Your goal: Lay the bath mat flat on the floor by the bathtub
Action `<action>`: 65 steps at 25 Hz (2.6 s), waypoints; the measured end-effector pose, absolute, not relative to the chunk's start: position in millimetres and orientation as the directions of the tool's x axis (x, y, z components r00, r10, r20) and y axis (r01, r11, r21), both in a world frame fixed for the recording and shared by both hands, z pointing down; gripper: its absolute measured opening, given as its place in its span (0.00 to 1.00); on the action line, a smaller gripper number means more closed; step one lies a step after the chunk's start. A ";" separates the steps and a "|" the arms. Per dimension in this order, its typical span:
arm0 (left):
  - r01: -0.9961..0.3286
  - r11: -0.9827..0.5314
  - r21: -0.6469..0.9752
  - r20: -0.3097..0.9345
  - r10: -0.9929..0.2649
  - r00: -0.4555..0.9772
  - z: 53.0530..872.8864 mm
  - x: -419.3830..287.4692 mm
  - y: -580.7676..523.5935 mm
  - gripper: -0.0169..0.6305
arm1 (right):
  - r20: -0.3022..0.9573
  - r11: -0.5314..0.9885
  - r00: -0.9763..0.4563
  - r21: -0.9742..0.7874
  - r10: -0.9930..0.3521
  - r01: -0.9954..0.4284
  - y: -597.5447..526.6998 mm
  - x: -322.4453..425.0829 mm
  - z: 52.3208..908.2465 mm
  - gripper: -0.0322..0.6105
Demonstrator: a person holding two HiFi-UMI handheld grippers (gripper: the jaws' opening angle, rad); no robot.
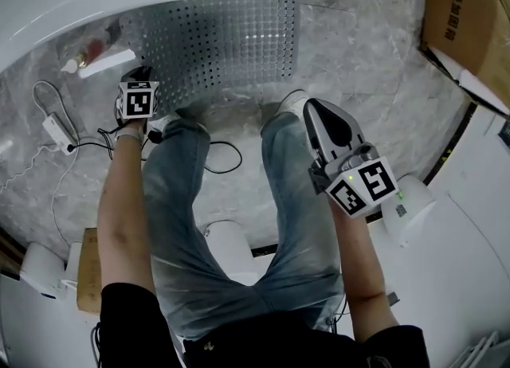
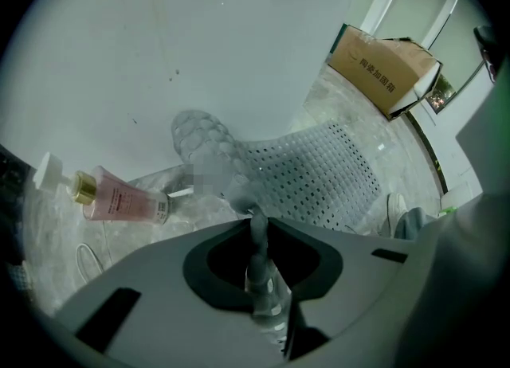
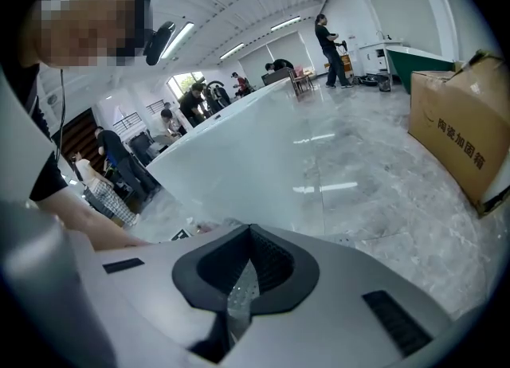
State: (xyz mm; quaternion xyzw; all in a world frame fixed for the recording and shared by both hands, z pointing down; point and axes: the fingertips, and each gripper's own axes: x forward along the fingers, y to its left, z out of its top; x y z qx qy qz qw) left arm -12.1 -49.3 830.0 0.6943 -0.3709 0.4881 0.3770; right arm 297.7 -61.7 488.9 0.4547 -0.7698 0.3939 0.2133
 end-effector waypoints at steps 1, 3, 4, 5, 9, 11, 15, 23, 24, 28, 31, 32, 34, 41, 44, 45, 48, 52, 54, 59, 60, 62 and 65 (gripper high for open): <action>-0.885 -0.435 0.164 0.958 -0.144 0.248 836.4 -13.0 -49.9 0.14 | 0.686 0.276 -0.492 -0.408 -0.536 -0.870 -62.6 298.2 491.3 0.09; -0.892 -0.421 0.165 0.961 -0.136 0.242 850.0 -15.3 -48.3 0.14 | 0.682 0.280 -0.489 -0.402 -0.543 -0.872 -63.7 299.3 495.6 0.09; -0.894 -0.418 0.161 0.963 -0.132 0.235 857.2 -17.2 -47.1 0.14 | 0.680 0.285 -0.490 -0.399 -0.546 -0.872 -64.1 299.7 497.6 0.09; -0.895 -0.419 0.155 0.966 -0.126 0.227 863.1 -19.1 -45.7 0.14 | 0.678 0.291 -0.491 -0.396 -0.547 -0.871 -64.3 300.1 499.4 0.09; -0.909 -0.402 0.111 0.981 -0.100 0.164 868.1 -24.7 -45.1 0.22 | 0.669 0.302 -0.502 -0.400 -0.548 -0.865 -72.0 309.7 505.6 0.09; -0.915 -0.396 0.073 0.984 -0.124 0.132 856.6 -23.9 -49.2 0.29 | 0.663 0.307 -0.515 -0.415 -0.543 -0.857 -76.9 314.2 504.8 0.09; -0.925 -0.376 0.060 0.975 -0.178 0.135 826.2 -20.5 -48.7 0.45 | 0.663 0.330 -0.533 -0.419 -0.526 -0.846 -78.2 313.0 493.5 0.09; -0.964 -0.245 0.108 0.937 -0.298 0.180 740.7 -4.4 -26.1 0.36 | 0.684 0.417 -0.593 -0.433 -0.426 -0.799 -83.2 302.5 485.4 0.09; -0.968 -0.225 0.114 0.931 -0.314 0.183 726.6 0.0 -23.5 0.31 | 0.686 0.439 -0.603 -0.432 -0.407 -0.788 -84.3 298.8 485.8 0.09; -0.985 -0.091 0.146 0.897 -0.407 0.171 684.7 8.5 -7.9 0.10 | 0.684 0.551 -0.658 -0.434 -0.314 -0.713 -85.5 268.0 492.5 0.09; -0.980 0.028 0.198 0.866 -0.474 0.161 659.6 7.3 9.7 0.06 | 0.682 0.639 -0.698 -0.442 -0.215 -0.629 -79.0 231.4 503.9 0.09; -0.976 0.074 0.205 0.859 -0.493 0.143 651.7 4.1 17.6 0.06 | 0.684 0.664 -0.707 -0.446 -0.180 -0.600 -74.8 219.0 508.9 0.09; -0.962 0.172 0.210 0.844 -0.529 0.089 637.6 -8.0 34.4 0.06 | 0.687 0.710 -0.718 -0.450 -0.113 -0.542 -66.0 192.5 521.7 0.09; -0.806 0.520 0.283 0.829 -0.555 -0.067 632.5 -45.6 112.3 0.05 | 0.714 0.819 -0.699 -0.422 0.037 -0.388 -47.3 91.3 583.1 0.09; -0.775 0.559 0.294 0.831 -0.550 -0.081 643.9 -59.2 133.7 0.05 | 0.726 0.854 -0.685 -0.394 0.063 -0.340 -38.8 43.0 620.4 0.09; -0.770 0.564 0.298 0.833 -0.547 -0.079 648.9 -65.3 137.7 0.05 | 0.735 0.867 -0.675 -0.376 0.065 -0.326 -35.7 29.1 636.0 0.09; -0.751 0.588 0.302 0.839 -0.537 -0.083 660.9 -95.3 138.6 0.05 | 0.773 0.899 -0.630 -0.326 0.076 -0.291 -25.9 -6.4 688.0 0.10; -0.689 0.648 0.326 0.830 -0.545 -0.121 672.9 -132.3 140.0 0.05 | 0.807 0.913 -0.584 -0.300 0.089 -0.275 -18.4 -47.1 748.0 0.10; -0.666 0.675 0.317 0.848 -0.516 -0.119 684.0 -141.0 147.2 0.05 | 0.822 0.924 -0.561 -0.282 0.094 -0.259 -15.7 -62.7 772.9 0.11; -0.606 0.728 0.322 0.872 -0.477 -0.110 694.4 -165.2 155.3 0.05 | 0.854 0.933 -0.510 -0.261 0.103 -0.248 -8.6 -89.4 826.1 0.13; -0.602 0.729 0.327 0.872 -0.478 -0.105 694.4 -168.9 154.7 0.05 | 0.858 0.932 -0.504 -0.260 0.102 -0.254 -8.2 -93.2 835.2 0.14; -0.607 0.721 0.334 0.871 -0.482 -0.093 693.5 -176.9 152.1 0.05 | 0.869 0.929 -0.486 -0.252 0.093 -0.272 -11.1 -99.6 853.7 0.16; -0.623 0.714 0.318 0.877 -0.472 -0.093 692.4 -192.2 155.0 0.05 | 0.890 0.925 -0.450 -0.226 0.069 -0.304 -17.6 -109.1 881.0 0.30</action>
